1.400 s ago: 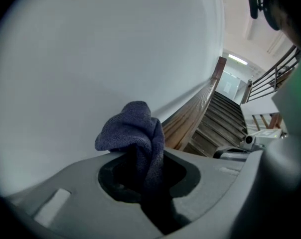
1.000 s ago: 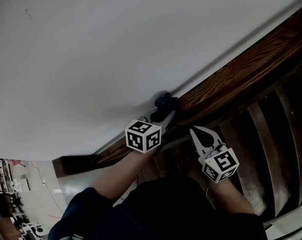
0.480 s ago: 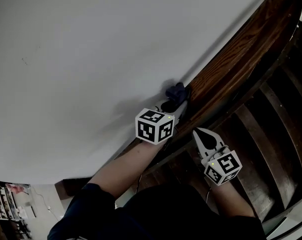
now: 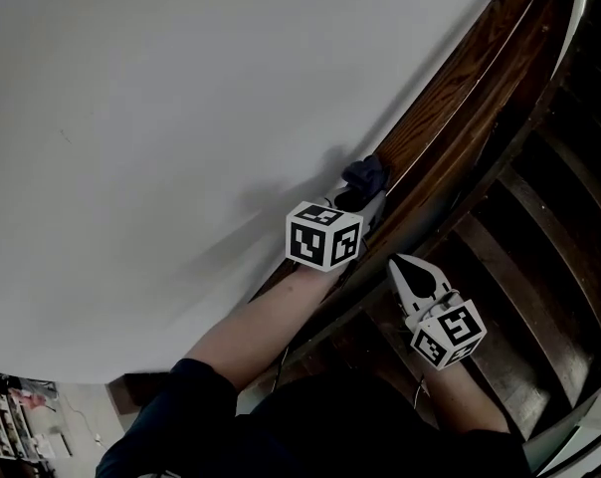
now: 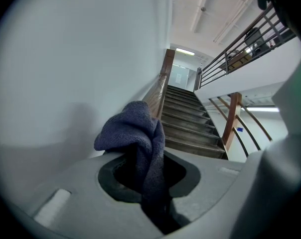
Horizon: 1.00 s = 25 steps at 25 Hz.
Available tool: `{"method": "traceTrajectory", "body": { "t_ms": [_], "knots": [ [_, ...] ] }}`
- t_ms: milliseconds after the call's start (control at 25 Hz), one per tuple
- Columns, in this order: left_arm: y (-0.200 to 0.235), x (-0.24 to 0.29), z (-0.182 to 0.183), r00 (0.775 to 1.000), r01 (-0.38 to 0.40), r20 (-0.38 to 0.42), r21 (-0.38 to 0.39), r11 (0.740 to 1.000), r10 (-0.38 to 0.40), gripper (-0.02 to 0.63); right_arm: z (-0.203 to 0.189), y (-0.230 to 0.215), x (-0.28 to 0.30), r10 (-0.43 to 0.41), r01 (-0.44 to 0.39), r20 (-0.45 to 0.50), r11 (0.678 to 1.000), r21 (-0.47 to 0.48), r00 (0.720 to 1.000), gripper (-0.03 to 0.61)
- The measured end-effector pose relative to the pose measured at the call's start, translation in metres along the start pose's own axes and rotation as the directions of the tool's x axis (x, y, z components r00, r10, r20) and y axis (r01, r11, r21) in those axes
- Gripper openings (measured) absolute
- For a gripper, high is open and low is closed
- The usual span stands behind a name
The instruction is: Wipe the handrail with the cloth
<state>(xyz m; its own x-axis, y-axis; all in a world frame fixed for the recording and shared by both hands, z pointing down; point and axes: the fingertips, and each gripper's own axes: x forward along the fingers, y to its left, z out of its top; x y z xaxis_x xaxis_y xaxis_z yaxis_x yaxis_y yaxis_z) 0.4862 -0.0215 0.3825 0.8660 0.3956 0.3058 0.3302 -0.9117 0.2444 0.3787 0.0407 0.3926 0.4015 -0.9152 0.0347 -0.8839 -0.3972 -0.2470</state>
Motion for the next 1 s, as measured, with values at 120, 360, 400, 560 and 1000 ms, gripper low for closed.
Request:
{"method": "traceTrajectory", "body": {
  "t_ms": [120, 360, 400, 560, 1000],
  "knots": [
    [-0.017, -0.015, -0.004, 0.999, 0.030, 0.028, -0.007, 1.000, -0.030, 0.078, 0.001, 0.017, -0.009, 0.036, -0.036, 0.000, 0.999, -0.021, 0.999, 0.008],
    [-0.032, -0.083, -0.011, 0.994, 0.025, 0.105, -0.012, 1.000, -0.023, 0.078, -0.004, 0.058, -0.006, 0.124, -0.125, -0.029, 0.991, -0.037, 0.992, 0.008],
    [-0.033, -0.098, -0.013, 0.993, 0.021, 0.113, -0.010, 1.000, -0.020, 0.078, -0.006, 0.069, -0.003, 0.142, -0.143, -0.034, 0.989, -0.038, 0.989, 0.008],
    [-0.029, -0.165, -0.026, 0.987, -0.022, 0.157, -0.018, 1.000, 0.025, 0.078, -0.015, 0.117, 0.009, 0.233, -0.236, -0.063, 0.971, -0.047, 0.970, 0.008],
    [-0.059, -0.340, -0.092, 0.947, -0.181, 0.245, -0.117, 0.976, 0.205, 0.078, -0.052, 0.257, 0.008, 0.496, -0.503, -0.137, 0.864, -0.022, 0.858, 0.008]
  ]
}}
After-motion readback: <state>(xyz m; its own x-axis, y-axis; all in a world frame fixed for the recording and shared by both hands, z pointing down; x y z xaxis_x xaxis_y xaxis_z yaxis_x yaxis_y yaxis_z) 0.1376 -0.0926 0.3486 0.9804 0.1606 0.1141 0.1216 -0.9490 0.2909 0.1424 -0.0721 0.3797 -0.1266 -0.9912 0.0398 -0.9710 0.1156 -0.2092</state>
